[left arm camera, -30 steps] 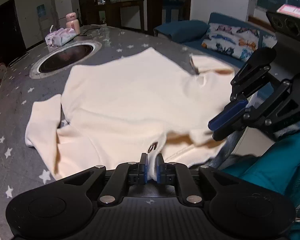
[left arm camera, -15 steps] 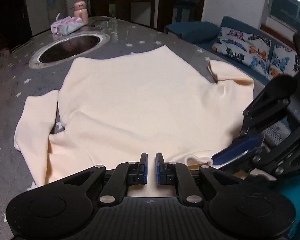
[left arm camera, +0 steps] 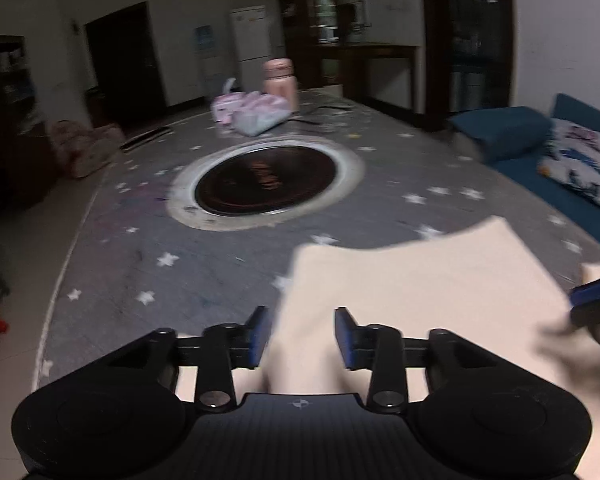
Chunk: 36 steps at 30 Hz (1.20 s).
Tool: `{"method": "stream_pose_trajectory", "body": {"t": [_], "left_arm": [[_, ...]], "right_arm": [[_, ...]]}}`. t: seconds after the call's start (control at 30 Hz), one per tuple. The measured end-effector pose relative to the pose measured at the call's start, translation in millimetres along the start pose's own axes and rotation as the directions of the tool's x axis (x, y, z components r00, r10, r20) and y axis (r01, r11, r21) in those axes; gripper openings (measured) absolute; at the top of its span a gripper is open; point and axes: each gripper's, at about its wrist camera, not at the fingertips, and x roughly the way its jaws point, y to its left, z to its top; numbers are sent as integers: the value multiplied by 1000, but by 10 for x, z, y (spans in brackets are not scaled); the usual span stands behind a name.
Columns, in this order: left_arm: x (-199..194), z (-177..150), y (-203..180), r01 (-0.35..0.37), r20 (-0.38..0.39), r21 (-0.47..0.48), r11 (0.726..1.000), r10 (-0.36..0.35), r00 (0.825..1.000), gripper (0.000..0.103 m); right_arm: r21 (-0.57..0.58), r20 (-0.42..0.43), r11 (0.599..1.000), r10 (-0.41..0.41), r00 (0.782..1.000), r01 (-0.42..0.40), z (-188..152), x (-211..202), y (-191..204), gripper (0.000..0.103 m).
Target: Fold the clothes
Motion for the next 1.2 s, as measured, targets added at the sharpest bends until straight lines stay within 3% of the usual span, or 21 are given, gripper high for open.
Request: {"method": "stream_pose_trajectory", "body": {"t": [0.2, 0.47, 0.53, 0.63, 0.73, 0.87, 0.97, 1.1, 1.17, 1.2], "left_arm": [[389, 49, 66, 2, -47, -22, 1000, -3, 999, 43], [583, 45, 62, 50, -68, -38, 998, -53, 996, 41], [624, 48, 47, 67, -75, -36, 997, -70, 995, 21], [575, 51, -25, 60, -52, -27, 998, -62, 997, 7], [435, 29, -218, 64, -17, 39, 997, -63, 998, 7], [254, -132, -574, 161, -7, 188, 969, -163, 987, 12], [134, -206, -647, 234, -2, 222, 947, -239, 971, 22], [36, -150, -519, 170, 78, 190, 967, -187, 979, 23], [68, -94, -435, 148, 84, 162, 976, -163, 983, 30], [101, -85, -419, 146, 75, 162, 976, -160, 984, 38]], "right_arm": [[126, 17, 989, -87, 996, 84, 197, 324, -505, 18], [165, -4, 981, -106, 994, 106, 199, 539, -703, 18], [176, -11, 979, -107, 994, 107, 190, 570, -730, 18], [181, -21, 977, -114, 993, 116, 177, 608, -752, 19], [184, -31, 976, -115, 993, 119, 149, 644, -761, 19], [187, -41, 975, -113, 993, 119, 121, 690, -770, 20], [186, -40, 975, -113, 993, 119, 123, 692, -766, 21], [185, -41, 976, -110, 993, 115, 123, 691, -768, 22], [186, -40, 976, -108, 993, 114, 123, 696, -767, 23], [185, -40, 976, -108, 993, 114, 125, 700, -764, 25]]}}
